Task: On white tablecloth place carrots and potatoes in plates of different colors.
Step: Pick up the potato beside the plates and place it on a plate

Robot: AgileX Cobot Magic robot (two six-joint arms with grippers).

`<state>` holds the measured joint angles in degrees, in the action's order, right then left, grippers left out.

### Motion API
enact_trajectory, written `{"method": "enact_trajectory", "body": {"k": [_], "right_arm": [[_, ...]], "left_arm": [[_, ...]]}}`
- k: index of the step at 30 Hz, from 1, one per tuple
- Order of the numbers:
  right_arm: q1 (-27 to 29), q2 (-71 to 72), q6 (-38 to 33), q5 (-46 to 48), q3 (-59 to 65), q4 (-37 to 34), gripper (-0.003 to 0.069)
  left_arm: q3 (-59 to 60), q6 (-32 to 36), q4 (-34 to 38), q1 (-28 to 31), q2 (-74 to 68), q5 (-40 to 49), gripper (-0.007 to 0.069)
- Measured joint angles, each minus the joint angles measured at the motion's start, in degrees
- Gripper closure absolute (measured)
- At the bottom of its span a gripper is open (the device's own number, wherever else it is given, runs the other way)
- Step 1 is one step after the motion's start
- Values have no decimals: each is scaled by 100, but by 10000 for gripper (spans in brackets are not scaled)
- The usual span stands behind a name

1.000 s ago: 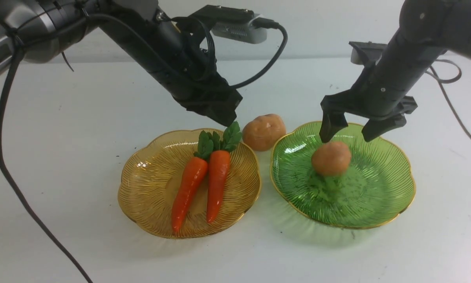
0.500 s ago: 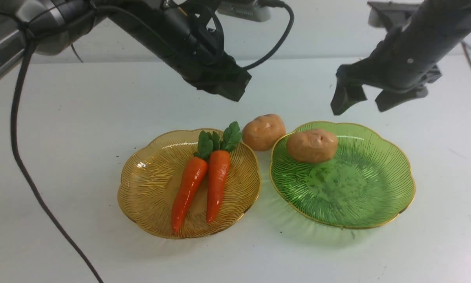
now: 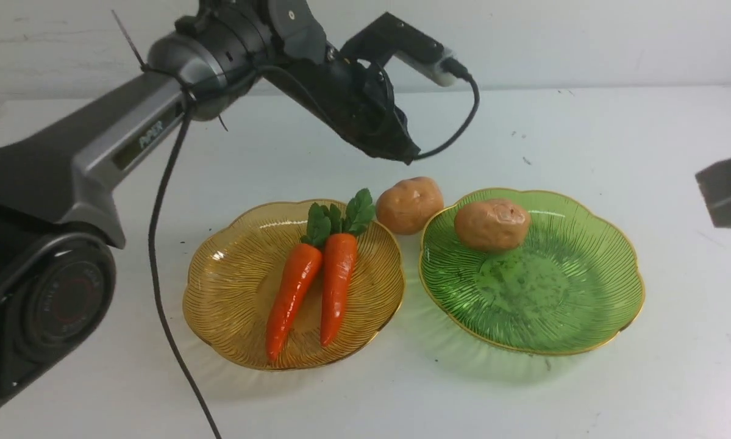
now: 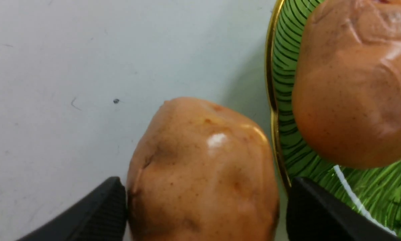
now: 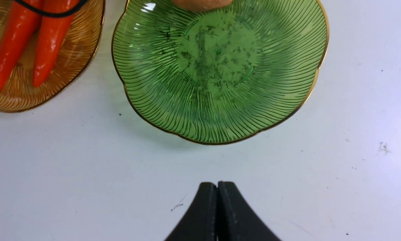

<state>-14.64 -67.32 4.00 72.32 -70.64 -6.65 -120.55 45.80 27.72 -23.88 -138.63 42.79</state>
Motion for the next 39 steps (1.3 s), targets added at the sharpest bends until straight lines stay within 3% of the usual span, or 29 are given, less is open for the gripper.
{"method": "enact_trajectory", "body": {"k": [14, 25, 29, 34, 39], "right_arm": [[0, 0, 0, 0, 0, -2, 675], [0, 0, -6, 0, 0, -2, 675], [0, 0, -10, 0, 0, -2, 675], [0, 0, -10, 0, 0, -2, 675], [0, 0, -10, 0, 0, -22, 675]], "left_arm": [[-84, -70, -12, 0, -47, 50, 263], [-1045, -648, -169, 0, 73, 856, 267], [-1375, -1229, -142, 0, 437, 1803, 268], [-1432, -1472, 23, -22, 770, 2672, 268], [-1352, -1526, 296, -141, 865, 2775, 268]]}}
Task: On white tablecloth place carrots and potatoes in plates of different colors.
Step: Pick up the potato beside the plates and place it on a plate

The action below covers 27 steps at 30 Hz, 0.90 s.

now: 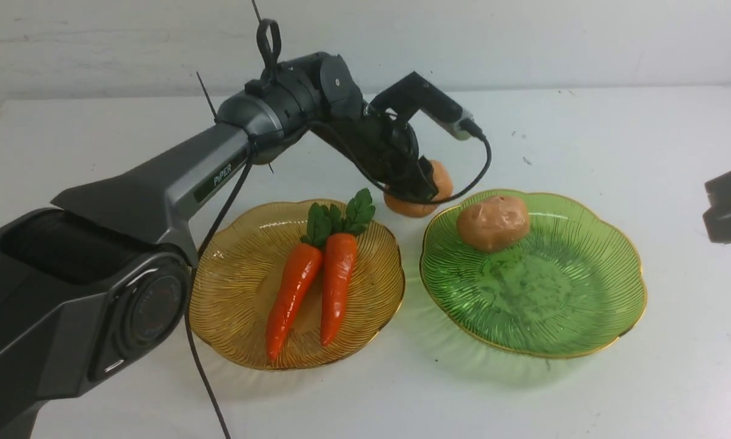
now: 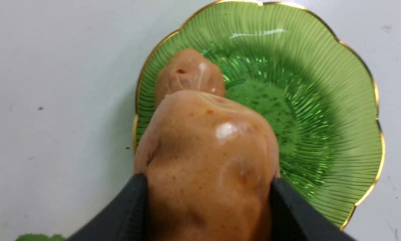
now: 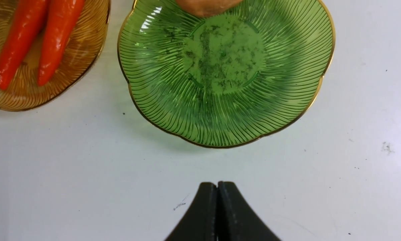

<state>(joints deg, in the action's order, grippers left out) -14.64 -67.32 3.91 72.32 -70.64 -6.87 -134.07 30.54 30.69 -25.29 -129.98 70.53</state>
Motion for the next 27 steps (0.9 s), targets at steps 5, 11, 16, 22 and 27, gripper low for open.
{"method": "enact_trajectory", "body": {"k": [5, 11, 16, 22, 27], "right_arm": [[0, 0, 0, 0, 0, -23, 675], [0, 0, 0, 0, 0, -38, 675], [0, 0, 0, 0, 0, -41, 675], [0, 0, 0, 0, 0, -67, 675], [0, 13, 0, 0, 0, -157, 675]], "left_arm": [[171, 0, -18, -312, -5, -1, 268], [417, 17, -349, -936, -19, 18, 268], [451, -3, -1149, -1434, -175, 30, 265], [473, -301, -1646, -1702, -422, 35, 206], [492, -554, -1836, -1761, -538, 35, 102]]}}
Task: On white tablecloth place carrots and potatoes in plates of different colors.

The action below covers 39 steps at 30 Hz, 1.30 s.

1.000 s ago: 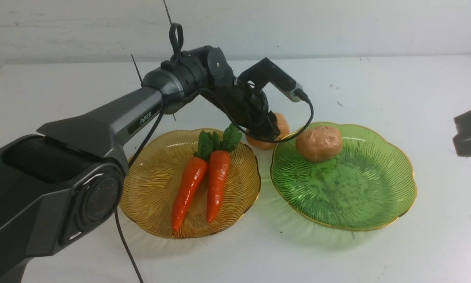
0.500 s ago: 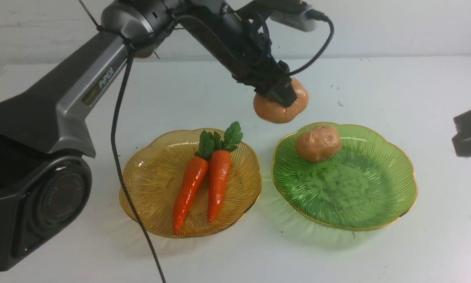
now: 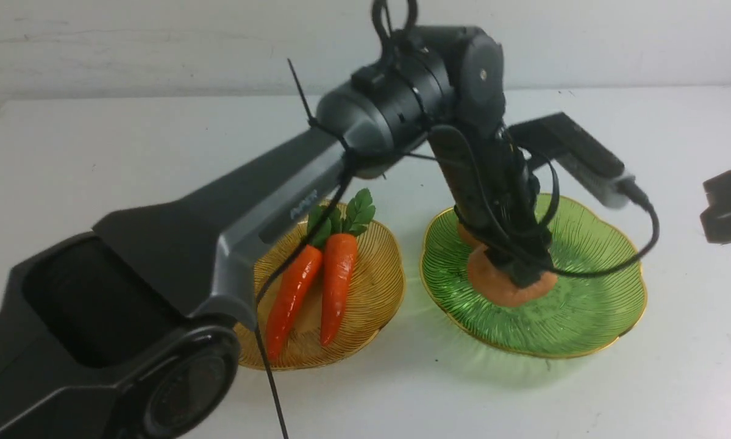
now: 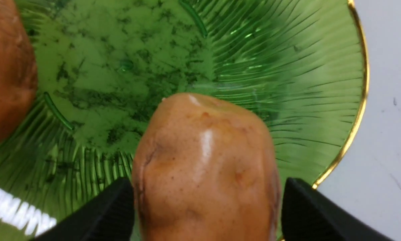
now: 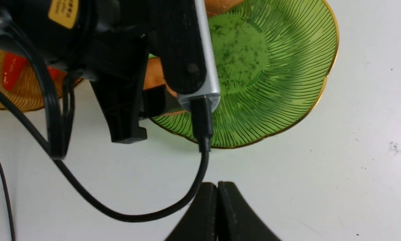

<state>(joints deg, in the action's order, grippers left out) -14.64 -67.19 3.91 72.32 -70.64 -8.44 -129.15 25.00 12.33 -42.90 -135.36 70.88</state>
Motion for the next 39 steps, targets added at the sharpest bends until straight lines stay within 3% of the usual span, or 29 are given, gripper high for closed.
{"method": "enact_trajectory", "body": {"k": [3, 6, 12, 16, 21, 23, 30, 32, 39], "right_arm": [[0, 82, 0, 0, 0, -62, 675], [0, 173, 0, 0, 0, -62, 675], [0, 545, 0, 0, 0, -73, 675], [0, 1062, 0, 0, 0, -37, 675], [0, 2076, 11, 8, 60, 181, 675], [0, 2420, 11, -104, 159, 256, 675], [0, 3715, 11, -1343, 898, 673, 675], [0, 4463, 11, -2676, 1762, 718, 675], [0, 5208, 11, -4789, 3351, 527, 675]], "left_arm": [[0, -212, -108, -2, -14, 0, 4], [-61, -433, -155, -2, -14, 0, -48], [-333, -1059, -349, -2, -2, 13, -43], [-508, -1615, -764, -2, 157, 28, 105], [-514, -2028, -1445, -2, 884, 56, 517], [-520, -2124, -1538, -2, 1216, 70, 575], [-386, -2341, -1561, -2, 2429, 70, 624], [-105, -2416, -1555, -2, 3111, 76, 628], [1855, -2623, -1781, -2, 5078, 105, 627]]}}
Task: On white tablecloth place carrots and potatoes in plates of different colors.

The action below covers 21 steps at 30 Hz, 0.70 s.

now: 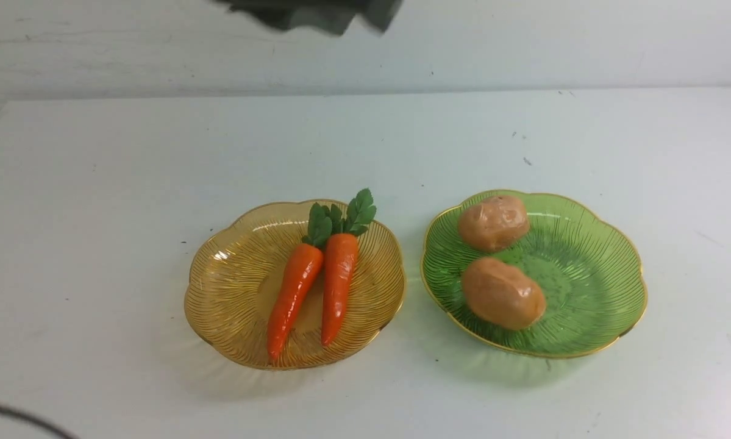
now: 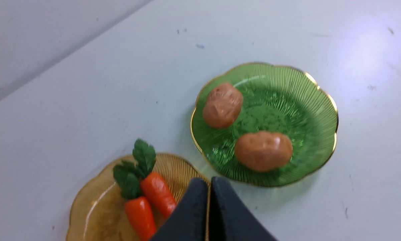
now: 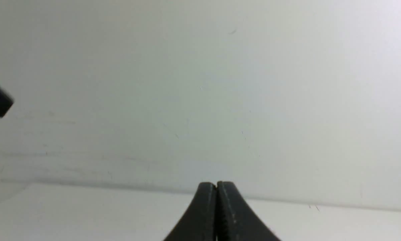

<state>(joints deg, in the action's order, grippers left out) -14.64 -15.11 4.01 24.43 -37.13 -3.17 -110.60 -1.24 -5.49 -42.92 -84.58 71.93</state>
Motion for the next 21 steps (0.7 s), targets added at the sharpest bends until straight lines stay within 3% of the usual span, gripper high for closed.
{"method": "enact_trajectory", "body": {"k": [4, 7, 8, 9, 14, 21], "right_arm": [[0, 166, 12, -1224, 635, -103, 675], [0, 184, 12, -1851, 848, -107, 675], [0, 184, 12, -1862, 847, -107, 675], [0, 192, 12, -1932, 874, -107, 675], [0, 197, 12, -1991, 886, -107, 675], [0, 197, 12, -2007, 886, -107, 675]], "left_arm": [[1856, -396, -153, 0, 1376, -45, 627], [3681, -777, -268, 0, 2808, -698, 627], [3681, -777, -274, 0, 2808, -698, 627], [4574, -943, -357, 0, 3534, -1178, 627], [6637, -1645, -700, 0, 5307, -2510, 627], [7862, -2476, -1320, 0, 6812, -3239, 627]]}}
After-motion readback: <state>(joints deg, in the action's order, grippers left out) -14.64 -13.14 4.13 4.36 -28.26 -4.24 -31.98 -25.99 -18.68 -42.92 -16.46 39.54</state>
